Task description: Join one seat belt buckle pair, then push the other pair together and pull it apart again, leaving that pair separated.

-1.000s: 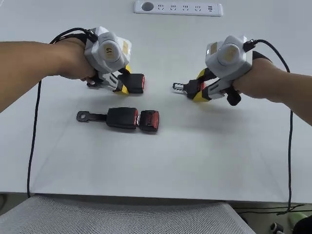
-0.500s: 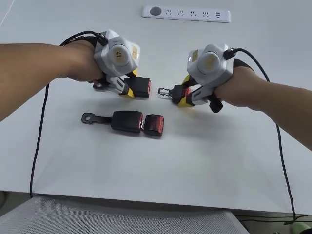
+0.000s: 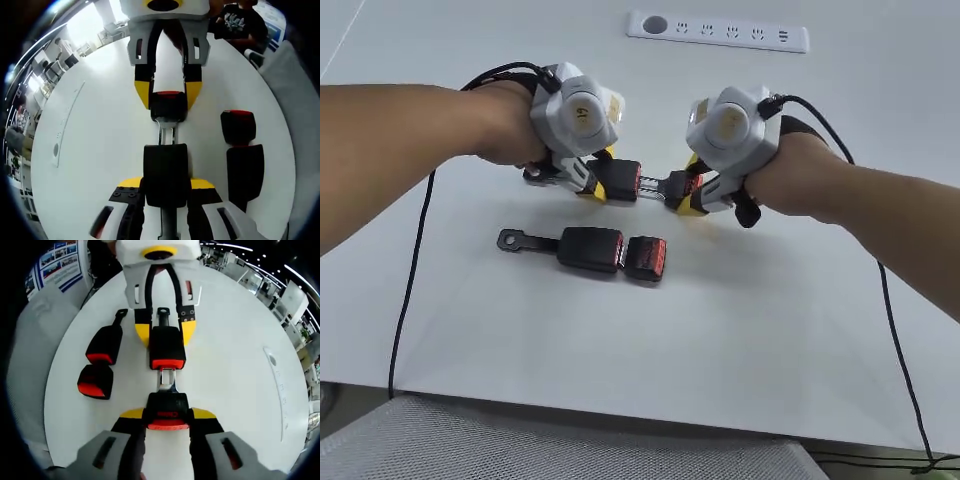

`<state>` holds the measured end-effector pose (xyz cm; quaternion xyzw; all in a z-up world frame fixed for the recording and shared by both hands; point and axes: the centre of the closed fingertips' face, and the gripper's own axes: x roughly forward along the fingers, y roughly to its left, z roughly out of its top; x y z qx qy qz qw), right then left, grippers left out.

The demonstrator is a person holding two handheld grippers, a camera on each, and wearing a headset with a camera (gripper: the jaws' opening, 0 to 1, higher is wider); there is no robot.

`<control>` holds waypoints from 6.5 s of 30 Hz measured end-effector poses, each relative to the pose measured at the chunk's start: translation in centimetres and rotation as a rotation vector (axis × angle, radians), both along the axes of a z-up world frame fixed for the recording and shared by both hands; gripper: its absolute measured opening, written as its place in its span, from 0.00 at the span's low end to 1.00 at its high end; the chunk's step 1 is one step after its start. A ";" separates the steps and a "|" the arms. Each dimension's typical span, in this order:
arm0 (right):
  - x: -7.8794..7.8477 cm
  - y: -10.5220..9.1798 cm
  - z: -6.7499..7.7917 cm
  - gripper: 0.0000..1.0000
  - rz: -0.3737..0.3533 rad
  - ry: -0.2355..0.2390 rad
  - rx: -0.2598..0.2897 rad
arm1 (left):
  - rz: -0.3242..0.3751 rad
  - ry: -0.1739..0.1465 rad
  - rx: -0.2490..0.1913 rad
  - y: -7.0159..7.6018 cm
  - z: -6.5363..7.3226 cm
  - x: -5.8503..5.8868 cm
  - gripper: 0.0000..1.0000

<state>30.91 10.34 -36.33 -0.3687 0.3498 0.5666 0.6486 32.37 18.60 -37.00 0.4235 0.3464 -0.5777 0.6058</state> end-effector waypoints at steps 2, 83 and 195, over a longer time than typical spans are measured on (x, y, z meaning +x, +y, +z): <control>0.2 0.0 -0.1 0.33 0.001 -0.001 0.003 | 0.000 0.001 -0.001 0.0 0.0 0.0 0.33; 1.1 3.2 -0.4 0.32 0.020 -0.012 0.057 | 0.020 -0.004 -0.033 0.0 0.0 0.2 0.31; -7.6 -8.8 7.6 0.79 -0.405 -0.225 0.194 | 0.369 -0.175 -0.200 4.1 7.6 -8.5 0.59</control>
